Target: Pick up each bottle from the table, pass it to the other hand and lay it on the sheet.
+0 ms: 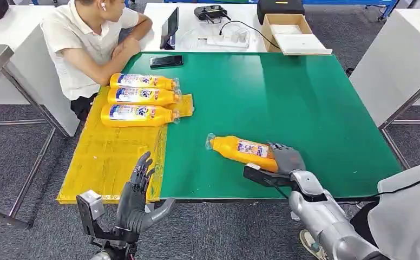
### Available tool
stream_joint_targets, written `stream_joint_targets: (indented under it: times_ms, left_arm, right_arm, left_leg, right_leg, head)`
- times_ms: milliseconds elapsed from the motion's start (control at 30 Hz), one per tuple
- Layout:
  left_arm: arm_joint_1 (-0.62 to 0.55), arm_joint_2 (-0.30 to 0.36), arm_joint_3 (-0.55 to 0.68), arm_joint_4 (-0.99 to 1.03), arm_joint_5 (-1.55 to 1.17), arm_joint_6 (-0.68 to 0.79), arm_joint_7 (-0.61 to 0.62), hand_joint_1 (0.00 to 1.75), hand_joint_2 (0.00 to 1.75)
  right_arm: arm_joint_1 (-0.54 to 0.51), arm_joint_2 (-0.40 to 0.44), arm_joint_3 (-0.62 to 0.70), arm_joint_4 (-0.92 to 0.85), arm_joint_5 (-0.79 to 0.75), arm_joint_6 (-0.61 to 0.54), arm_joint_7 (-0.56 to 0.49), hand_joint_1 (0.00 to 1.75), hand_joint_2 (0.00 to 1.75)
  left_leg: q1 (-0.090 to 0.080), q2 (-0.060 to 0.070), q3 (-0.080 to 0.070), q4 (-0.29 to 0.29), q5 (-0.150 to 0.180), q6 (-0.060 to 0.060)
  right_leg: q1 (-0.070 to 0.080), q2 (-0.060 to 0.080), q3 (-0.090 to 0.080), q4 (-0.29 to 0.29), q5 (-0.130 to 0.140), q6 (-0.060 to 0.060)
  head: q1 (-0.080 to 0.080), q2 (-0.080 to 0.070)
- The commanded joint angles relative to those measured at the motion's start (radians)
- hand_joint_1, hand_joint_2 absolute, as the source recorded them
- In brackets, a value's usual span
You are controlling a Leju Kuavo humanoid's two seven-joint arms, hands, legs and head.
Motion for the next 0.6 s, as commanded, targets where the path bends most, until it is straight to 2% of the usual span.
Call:
stream_joint_targets:
  times_ms: [33, 100, 267, 333, 467, 533, 600]
  left_arm:
    - [-0.036, 0.023, 0.014, 0.066, 0.008, -0.006, 0.003, 0.0, 1.75]
    - [-0.04, 0.024, 0.013, 0.07, 0.011, -0.006, -0.002, 0.0, 1.75]
    - [-0.04, 0.024, 0.013, 0.07, 0.011, -0.006, -0.002, 0.0, 1.75]
    - [-0.04, 0.024, 0.013, 0.07, 0.011, -0.006, -0.002, 0.0, 1.75]
    - [-0.043, 0.029, 0.008, 0.07, 0.024, 0.001, -0.017, 0.0, 1.75]
    - [-0.039, 0.025, 0.016, 0.064, 0.017, 0.032, -0.046, 0.0, 1.75]
    - [-0.037, 0.023, 0.018, 0.057, 0.005, 0.075, -0.066, 0.0, 1.75]
  right_arm:
    - [0.067, -0.016, -0.047, 0.138, -0.055, 0.041, -0.093, 1.75, 1.75]
    - [0.069, -0.016, -0.063, 0.14, -0.089, 0.04, -0.155, 1.75, 1.75]
    - [0.069, -0.016, -0.063, 0.14, -0.089, 0.04, -0.155, 1.75, 1.75]
    - [0.069, -0.016, -0.063, 0.14, -0.089, 0.04, -0.155, 1.75, 1.75]
    - [0.077, 0.011, -0.081, 0.123, -0.163, -0.008, -0.289, 1.75, 1.75]
    - [0.109, 0.043, -0.135, 0.058, -0.275, -0.008, -0.416, 1.75, 1.75]
    - [0.155, 0.069, -0.156, -0.053, -0.344, -0.023, -0.473, 1.75, 1.75]
  left_leg:
    - [0.002, -0.006, 0.0, -0.003, 0.002, -0.002]
    - [0.002, -0.006, 0.0, -0.003, 0.001, -0.001]
    - [0.002, -0.004, 0.001, -0.003, -0.001, 0.0]
    - [0.001, -0.003, 0.002, -0.002, -0.002, 0.001]
    - [0.002, -0.004, 0.002, -0.003, -0.001, 0.0]
    - [0.002, -0.002, 0.002, -0.001, -0.003, 0.0]
    - [0.003, -0.001, 0.001, -0.003, -0.003, 0.0]
  right_leg:
    - [0.002, -0.008, 0.003, -0.005, 0.0, -0.002]
    - [0.002, -0.008, 0.004, -0.005, 0.0, -0.001]
    - [0.002, -0.006, 0.006, -0.006, 0.0, -0.001]
    - [0.002, -0.004, 0.011, -0.005, 0.0, 0.001]
    - [0.002, -0.006, 0.015, -0.006, 0.0, 0.0]
    - [0.002, -0.004, 0.007, -0.005, -0.001, 0.001]
    - [0.003, -0.002, 0.008, -0.006, -0.001, 0.001]
  head:
    - [0.0, 0.0]
    - [0.0, 0.0]
    - [0.0, 0.0]
    - [0.0, 0.0]
    - [0.0, 0.0]
    - [0.0, 0.0]
    - [0.0, 0.0]
